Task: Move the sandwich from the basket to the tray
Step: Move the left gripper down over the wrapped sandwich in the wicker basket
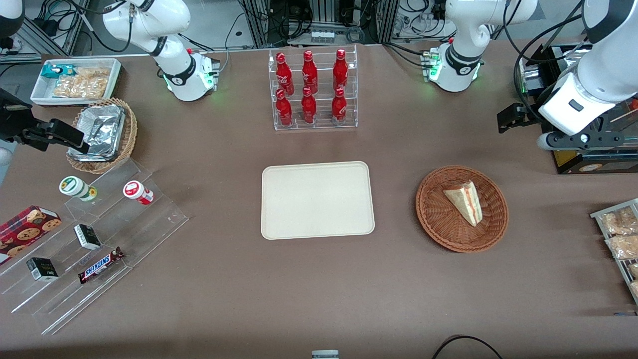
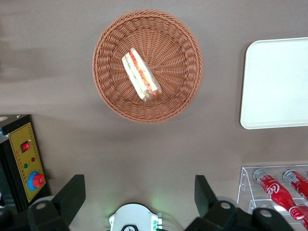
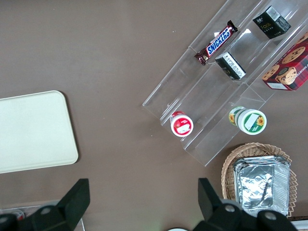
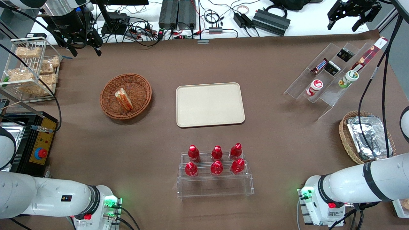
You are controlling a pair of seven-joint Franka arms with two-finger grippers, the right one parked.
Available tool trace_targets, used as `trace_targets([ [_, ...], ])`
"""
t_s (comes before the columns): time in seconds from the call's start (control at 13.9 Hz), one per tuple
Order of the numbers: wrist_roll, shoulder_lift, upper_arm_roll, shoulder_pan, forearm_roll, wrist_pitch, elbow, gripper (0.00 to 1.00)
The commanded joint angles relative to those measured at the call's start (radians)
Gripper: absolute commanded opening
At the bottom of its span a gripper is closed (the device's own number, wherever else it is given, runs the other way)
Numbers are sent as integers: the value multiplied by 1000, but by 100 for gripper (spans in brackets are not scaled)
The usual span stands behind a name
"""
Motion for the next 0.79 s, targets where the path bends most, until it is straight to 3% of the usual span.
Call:
trace_targets([
  [0.0, 13, 9, -2, 6, -3, 7, 20, 100],
  [0.36, 13, 39, -2, 6, 30, 21, -71, 100],
  [0.72, 10, 38, -2, 5, 47, 234, -260, 100],
])
